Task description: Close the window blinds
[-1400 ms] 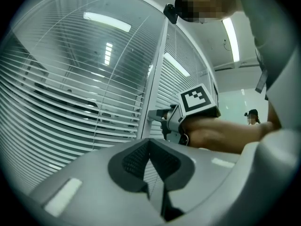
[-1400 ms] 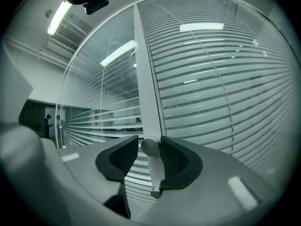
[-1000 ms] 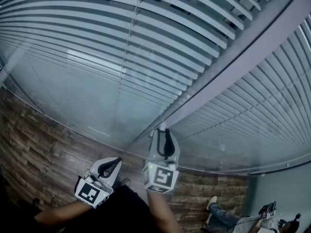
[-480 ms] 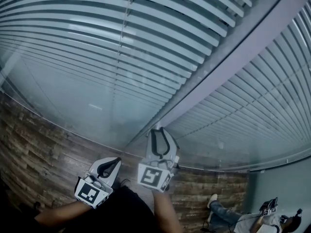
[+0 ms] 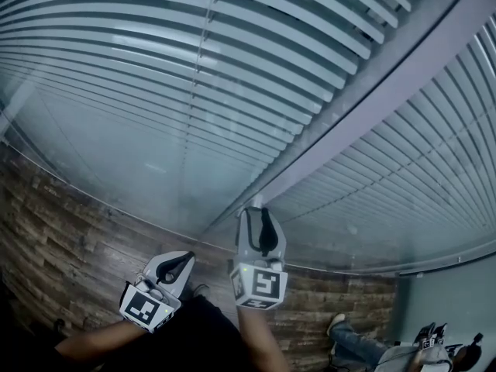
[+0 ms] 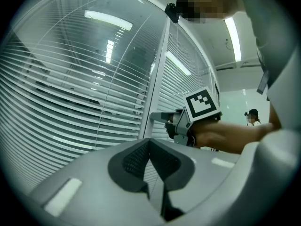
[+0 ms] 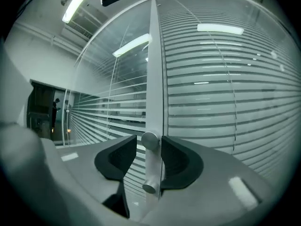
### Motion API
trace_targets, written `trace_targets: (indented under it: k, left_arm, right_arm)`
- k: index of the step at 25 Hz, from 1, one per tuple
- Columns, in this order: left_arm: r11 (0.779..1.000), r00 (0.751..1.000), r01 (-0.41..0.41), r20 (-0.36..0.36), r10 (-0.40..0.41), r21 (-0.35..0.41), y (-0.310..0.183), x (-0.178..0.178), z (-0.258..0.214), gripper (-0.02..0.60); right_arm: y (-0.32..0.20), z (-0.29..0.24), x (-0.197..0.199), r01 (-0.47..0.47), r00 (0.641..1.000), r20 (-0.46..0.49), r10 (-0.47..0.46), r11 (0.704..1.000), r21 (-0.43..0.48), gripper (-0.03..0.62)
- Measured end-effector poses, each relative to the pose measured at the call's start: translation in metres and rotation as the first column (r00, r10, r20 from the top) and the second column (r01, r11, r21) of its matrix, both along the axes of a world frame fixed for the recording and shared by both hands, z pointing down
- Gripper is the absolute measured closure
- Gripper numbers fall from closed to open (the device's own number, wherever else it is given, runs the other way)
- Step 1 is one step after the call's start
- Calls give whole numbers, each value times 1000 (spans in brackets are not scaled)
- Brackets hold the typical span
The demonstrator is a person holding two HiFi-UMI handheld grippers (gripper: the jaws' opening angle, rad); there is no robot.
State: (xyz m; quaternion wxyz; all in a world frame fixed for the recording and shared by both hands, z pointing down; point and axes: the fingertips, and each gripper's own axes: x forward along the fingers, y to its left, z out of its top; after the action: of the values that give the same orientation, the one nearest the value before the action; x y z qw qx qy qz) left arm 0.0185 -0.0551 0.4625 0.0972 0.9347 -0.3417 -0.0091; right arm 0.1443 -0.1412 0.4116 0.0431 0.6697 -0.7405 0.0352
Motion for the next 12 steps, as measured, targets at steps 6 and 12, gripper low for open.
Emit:
trace_targets:
  k: [6,12]
  left_arm:
    - [1000,1000,6,12,-6,-6,-2,0,0,583]
    - [1000,1000,-3,-1,3,4,-2,4,-2,583]
  right_arm:
    - [-3,3,0,-56,985,162,54,998,7,436]
    - [-4,0,4,-80,985,155,77,997,13,462]
